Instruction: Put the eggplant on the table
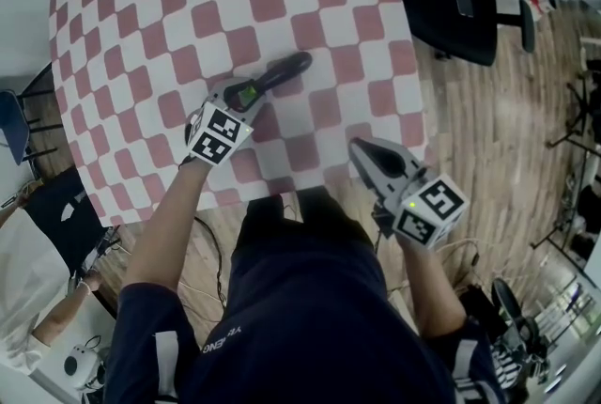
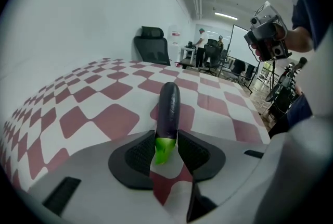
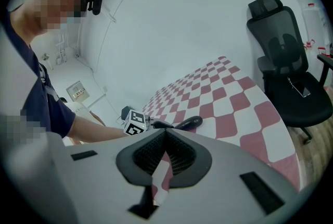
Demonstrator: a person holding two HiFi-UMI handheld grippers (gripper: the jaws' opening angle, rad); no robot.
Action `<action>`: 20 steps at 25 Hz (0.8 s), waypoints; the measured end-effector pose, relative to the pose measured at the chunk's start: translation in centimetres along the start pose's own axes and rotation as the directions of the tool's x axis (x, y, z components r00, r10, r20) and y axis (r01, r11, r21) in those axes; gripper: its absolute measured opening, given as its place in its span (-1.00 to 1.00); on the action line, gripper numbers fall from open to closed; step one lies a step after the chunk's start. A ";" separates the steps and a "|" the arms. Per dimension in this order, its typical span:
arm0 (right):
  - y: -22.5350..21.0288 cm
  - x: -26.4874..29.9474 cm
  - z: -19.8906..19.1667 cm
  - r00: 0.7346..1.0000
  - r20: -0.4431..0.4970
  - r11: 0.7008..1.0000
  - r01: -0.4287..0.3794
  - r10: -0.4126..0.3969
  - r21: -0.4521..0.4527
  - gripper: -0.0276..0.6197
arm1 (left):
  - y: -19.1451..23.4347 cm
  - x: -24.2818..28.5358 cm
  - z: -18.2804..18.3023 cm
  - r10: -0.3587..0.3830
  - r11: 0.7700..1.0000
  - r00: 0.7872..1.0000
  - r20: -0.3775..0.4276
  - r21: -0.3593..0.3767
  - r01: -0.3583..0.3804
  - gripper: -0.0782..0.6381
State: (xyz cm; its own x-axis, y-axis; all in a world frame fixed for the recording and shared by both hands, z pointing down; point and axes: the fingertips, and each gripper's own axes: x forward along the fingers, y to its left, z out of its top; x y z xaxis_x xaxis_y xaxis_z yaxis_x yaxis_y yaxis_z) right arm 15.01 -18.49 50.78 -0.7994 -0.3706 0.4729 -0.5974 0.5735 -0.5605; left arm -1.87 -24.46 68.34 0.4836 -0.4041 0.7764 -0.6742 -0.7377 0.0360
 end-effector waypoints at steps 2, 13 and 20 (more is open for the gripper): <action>-0.1 0.0 0.0 1.000 0.000 1.000 -0.002 0.002 0.003 -0.87 | -0.1 0.1 -0.2 -0.006 1.000 1.000 -0.009 0.002 0.006 -0.29; 1.9 1.1 1.6 0.999 0.036 1.000 -0.015 0.016 -0.025 -0.87 | -0.4 -6.6 4.3 0.033 0.996 0.981 0.189 -0.083 -0.018 -0.13; 5.1 1.2 3.6 0.996 0.087 0.997 -0.014 0.020 -0.075 -0.87 | -1.7 -16.2 8.6 0.076 0.981 0.907 0.415 -0.195 0.007 -0.35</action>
State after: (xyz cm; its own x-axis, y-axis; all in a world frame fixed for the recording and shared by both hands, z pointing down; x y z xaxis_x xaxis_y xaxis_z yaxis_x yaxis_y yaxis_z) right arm 10.76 -18.62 46.08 -0.8137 -0.4214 0.4003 -0.5801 0.6315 -0.5145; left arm -3.75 -21.30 50.32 0.6191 -0.6468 0.4454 -0.7665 -0.6212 0.1634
